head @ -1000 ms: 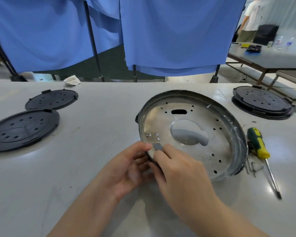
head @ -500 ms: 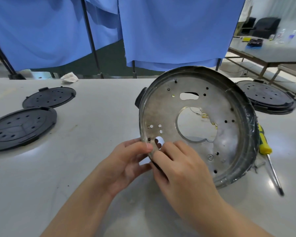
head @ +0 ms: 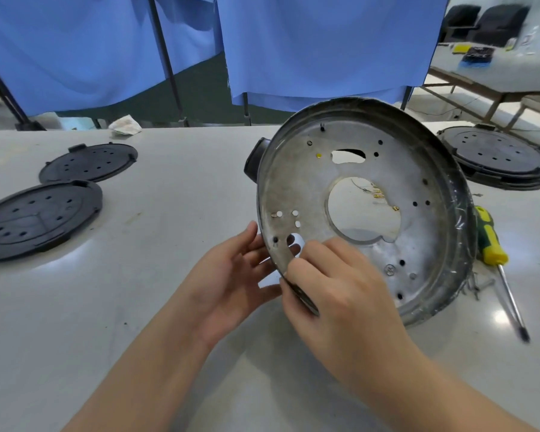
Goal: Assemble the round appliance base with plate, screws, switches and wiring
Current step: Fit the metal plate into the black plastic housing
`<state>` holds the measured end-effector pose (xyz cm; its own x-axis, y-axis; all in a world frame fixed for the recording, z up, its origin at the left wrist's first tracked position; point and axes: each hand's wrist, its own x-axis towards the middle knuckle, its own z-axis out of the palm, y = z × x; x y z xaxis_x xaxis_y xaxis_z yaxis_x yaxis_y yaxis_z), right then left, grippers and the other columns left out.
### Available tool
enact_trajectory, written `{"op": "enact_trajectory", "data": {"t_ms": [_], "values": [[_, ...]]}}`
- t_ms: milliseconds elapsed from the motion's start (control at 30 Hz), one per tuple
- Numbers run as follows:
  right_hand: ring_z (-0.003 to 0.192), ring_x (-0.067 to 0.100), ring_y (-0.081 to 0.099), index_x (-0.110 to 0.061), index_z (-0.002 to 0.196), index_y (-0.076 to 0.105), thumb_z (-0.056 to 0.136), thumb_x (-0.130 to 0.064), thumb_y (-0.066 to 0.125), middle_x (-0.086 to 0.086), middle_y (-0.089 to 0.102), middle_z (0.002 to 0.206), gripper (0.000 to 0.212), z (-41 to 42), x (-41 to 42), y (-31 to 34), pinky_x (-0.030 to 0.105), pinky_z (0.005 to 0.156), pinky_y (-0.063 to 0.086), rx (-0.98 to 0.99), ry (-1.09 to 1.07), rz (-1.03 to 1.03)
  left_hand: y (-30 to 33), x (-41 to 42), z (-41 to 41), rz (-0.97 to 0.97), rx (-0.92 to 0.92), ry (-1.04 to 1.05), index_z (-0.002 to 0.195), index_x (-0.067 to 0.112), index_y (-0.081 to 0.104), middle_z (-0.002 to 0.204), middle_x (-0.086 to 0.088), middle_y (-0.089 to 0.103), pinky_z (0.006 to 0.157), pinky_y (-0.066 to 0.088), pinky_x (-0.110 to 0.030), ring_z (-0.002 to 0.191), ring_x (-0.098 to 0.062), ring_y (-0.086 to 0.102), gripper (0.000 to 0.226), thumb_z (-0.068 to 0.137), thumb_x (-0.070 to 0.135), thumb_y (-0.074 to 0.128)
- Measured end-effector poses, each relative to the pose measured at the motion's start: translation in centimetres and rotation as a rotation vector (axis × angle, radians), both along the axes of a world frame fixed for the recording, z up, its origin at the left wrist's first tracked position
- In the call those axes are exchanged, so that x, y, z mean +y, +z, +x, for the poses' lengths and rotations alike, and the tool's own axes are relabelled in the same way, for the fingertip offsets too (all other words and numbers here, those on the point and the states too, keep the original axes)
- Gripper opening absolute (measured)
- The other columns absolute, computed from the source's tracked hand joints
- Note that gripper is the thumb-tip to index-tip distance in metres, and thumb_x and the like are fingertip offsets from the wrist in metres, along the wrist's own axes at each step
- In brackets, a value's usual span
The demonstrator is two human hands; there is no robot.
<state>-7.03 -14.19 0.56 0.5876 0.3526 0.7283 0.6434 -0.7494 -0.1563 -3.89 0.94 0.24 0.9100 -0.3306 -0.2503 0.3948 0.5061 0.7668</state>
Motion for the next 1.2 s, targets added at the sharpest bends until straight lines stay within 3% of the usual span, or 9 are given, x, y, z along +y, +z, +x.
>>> {"op": "enact_trajectory", "data": {"t_ms": [67, 267, 400, 467, 567, 767, 933, 1067, 1200], "values": [[0.064, 0.026, 0.045, -0.013, 0.066, 0.049, 0.075, -0.006, 0.068, 0.003, 0.051, 0.069, 0.022, 0.0, 0.1, -0.1, 0.037, 0.055, 0.04, 0.011, 0.01, -0.011, -0.2, -0.5, 0.0, -0.022, 0.007, 0.025, 0.08, 0.009, 0.077, 0.077, -0.006, 0.072, 0.055, 0.054, -0.027, 0.064, -0.015, 0.069, 0.046, 0.102, 0.025, 0.039], [0.064, 0.028, 0.045, -0.012, 0.066, 0.05, 0.075, -0.005, 0.066, 0.005, 0.051, 0.07, 0.02, 0.0, 0.3, -0.3, 0.039, 0.055, 0.041, 0.014, 0.016, -0.003, -0.8, -1.0, 0.2, -0.033, 0.008, 0.084, 0.079, 0.008, 0.075, 0.08, -0.008, 0.071, 0.066, 0.056, -0.028, 0.073, -0.018, 0.066, 0.048, 0.104, 0.021, 0.036], [0.063, 0.028, 0.045, -0.012, 0.065, 0.05, 0.074, -0.004, 0.067, 0.005, 0.05, 0.068, 0.021, 0.0, 0.6, -0.4, 0.038, 0.054, 0.039, 0.001, 0.008, -0.006, -0.7, -1.6, 0.0, -0.003, 0.013, 0.149, 0.081, 0.009, 0.068, 0.082, -0.008, 0.064, 0.084, 0.039, -0.032, 0.092, -0.025, 0.048, 0.046, 0.105, 0.028, 0.034], [0.062, 0.027, 0.044, -0.012, 0.065, 0.05, 0.074, -0.004, 0.069, 0.005, 0.049, 0.067, 0.022, 0.0, 0.7, -0.4, 0.037, 0.054, 0.038, -0.001, 0.014, -0.002, -0.5, -1.8, -0.1, -0.032, 0.014, 0.158, 0.076, 0.009, 0.069, 0.078, -0.007, 0.063, 0.079, 0.046, -0.029, 0.087, -0.022, 0.054, 0.052, 0.106, 0.03, 0.031], [0.063, 0.026, 0.044, -0.011, 0.065, 0.052, 0.074, -0.004, 0.069, 0.004, 0.049, 0.067, 0.02, -0.1, 0.7, -0.3, 0.038, 0.054, 0.039, 0.008, 0.021, -0.01, -0.3, -2.1, -0.2, -0.09, 0.014, 0.179, 0.072, 0.01, 0.073, 0.07, -0.005, 0.069, 0.059, 0.055, -0.022, 0.065, -0.016, 0.068, 0.06, 0.107, 0.026, 0.026], [0.063, 0.026, 0.044, -0.011, 0.066, 0.053, 0.072, -0.005, 0.069, 0.004, 0.05, 0.068, 0.019, -0.2, 0.8, 0.0, 0.037, 0.054, 0.039, 0.009, 0.014, -0.037, -0.1, -2.5, -0.1, -0.07, 0.079, 0.276, 0.101, 0.006, 0.065, 0.084, -0.008, 0.071, 0.071, 0.057, -0.027, 0.08, -0.02, 0.069, 0.044, 0.107, 0.025, 0.025], [0.062, 0.025, 0.043, -0.013, 0.065, 0.048, 0.074, -0.005, 0.069, 0.003, 0.049, 0.069, 0.024, -0.1, 0.7, 0.3, 0.036, 0.054, 0.038, 0.028, 0.012, 0.014, 0.0, -2.8, -0.2, -0.09, 0.089, 0.321, 0.093, 0.006, 0.067, 0.077, -0.008, 0.073, 0.057, 0.057, -0.023, 0.068, -0.017, 0.072, 0.047, 0.107, 0.029, 0.028], [0.062, 0.024, 0.042, -0.013, 0.064, 0.046, 0.075, -0.006, 0.068, 0.002, 0.048, 0.069, 0.026, -0.1, 0.7, 0.3, 0.034, 0.053, 0.037, 0.03, 0.0, 0.044, 0.3, -2.9, -0.4, -0.094, 0.103, 0.336, 0.103, 0.005, 0.068, 0.087, -0.008, 0.075, 0.068, 0.06, -0.025, 0.078, -0.016, 0.073, 0.048, 0.106, 0.035, 0.03], [0.063, 0.025, 0.042, -0.014, 0.064, 0.045, 0.075, -0.006, 0.068, 0.003, 0.048, 0.069, 0.027, -0.1, 0.8, 0.1, 0.035, 0.054, 0.037, 0.023, -0.003, 0.033, 0.2, -2.3, -0.6, -0.052, 0.124, 0.323, 0.124, -0.003, 0.06, 0.11, -0.016, 0.066, 0.098, 0.044, -0.034, 0.102, -0.024, 0.059, 0.043, 0.106, 0.027, 0.034]]}}
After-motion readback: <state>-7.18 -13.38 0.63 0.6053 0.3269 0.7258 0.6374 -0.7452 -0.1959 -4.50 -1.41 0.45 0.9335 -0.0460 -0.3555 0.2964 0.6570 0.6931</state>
